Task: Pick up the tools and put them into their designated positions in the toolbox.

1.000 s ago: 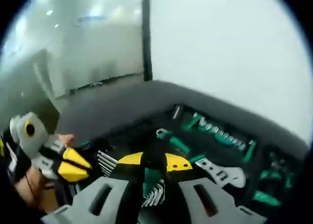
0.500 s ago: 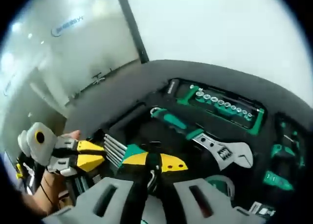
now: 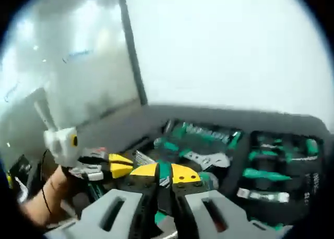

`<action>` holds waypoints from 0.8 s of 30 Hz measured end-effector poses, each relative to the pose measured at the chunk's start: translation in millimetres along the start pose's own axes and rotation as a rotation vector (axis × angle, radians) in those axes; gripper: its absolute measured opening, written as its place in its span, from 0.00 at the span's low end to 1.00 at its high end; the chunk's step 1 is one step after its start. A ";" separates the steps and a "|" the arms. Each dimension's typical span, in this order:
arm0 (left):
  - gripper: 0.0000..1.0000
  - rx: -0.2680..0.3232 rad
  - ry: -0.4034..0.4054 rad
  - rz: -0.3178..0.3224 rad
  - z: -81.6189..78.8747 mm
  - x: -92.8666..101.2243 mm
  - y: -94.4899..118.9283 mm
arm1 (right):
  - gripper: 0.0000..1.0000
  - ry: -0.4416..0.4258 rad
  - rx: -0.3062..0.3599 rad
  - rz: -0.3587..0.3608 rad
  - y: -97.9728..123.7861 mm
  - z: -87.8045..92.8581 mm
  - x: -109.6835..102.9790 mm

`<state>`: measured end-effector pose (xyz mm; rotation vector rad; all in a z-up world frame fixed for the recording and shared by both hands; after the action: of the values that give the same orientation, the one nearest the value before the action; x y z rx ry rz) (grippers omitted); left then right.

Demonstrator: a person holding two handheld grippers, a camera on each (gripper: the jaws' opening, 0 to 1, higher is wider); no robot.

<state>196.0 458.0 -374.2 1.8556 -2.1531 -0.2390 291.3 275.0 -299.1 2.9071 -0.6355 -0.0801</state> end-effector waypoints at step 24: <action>0.03 -0.063 -0.137 0.081 -19.2 -7.9 -36.1 | 0.00 0.694 -0.237 -0.065 -99.3 37.2 -36.8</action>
<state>237.0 461.2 -368.1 1.7604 -2.2763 -0.4229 295.4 373.8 -352.1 2.4765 -0.3694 0.7522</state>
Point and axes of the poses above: the point that each gripper's makers call its tool centre point, and the gripper's own axes: y roughly backward along the fingers, x roughly to its right, z roughly out of its underside, the point moved 8 cm from there along y, roughly backward along the fingers, and after that the axes turned 8 degrees about y, right-handed, at the moved point
